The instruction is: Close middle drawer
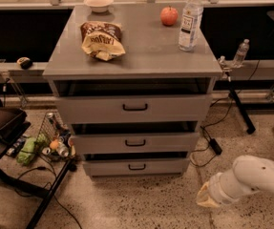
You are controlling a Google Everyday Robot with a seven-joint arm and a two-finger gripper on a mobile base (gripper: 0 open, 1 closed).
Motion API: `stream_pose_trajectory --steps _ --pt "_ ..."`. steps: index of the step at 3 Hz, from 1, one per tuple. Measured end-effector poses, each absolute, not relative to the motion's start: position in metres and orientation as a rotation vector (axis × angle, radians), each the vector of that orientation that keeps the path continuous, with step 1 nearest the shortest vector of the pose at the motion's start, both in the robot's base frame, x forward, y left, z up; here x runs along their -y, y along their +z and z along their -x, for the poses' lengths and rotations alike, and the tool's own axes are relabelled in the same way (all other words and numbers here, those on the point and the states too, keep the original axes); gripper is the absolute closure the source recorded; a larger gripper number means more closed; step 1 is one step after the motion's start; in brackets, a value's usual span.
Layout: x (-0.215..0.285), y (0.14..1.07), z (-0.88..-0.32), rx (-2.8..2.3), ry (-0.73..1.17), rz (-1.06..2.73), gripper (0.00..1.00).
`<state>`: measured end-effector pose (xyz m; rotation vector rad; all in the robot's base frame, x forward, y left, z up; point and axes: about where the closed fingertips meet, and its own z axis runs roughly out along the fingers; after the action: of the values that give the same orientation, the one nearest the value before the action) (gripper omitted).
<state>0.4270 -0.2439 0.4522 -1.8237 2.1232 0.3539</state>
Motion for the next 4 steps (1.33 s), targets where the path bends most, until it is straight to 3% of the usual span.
stream_pose_trajectory --steps 1,2,3,4 --pt "0.311 0.5 -0.36 -2.425 0.119 1.889 0.97" --pt "0.348 0.551 -0.344 -2.501 -0.225 1.865 0.74" --pt "0.359 0.579 -0.349 -2.532 -0.344 1.785 0.5" --pt "0.359 0.579 -0.349 -2.533 -0.342 1.783 0.27"
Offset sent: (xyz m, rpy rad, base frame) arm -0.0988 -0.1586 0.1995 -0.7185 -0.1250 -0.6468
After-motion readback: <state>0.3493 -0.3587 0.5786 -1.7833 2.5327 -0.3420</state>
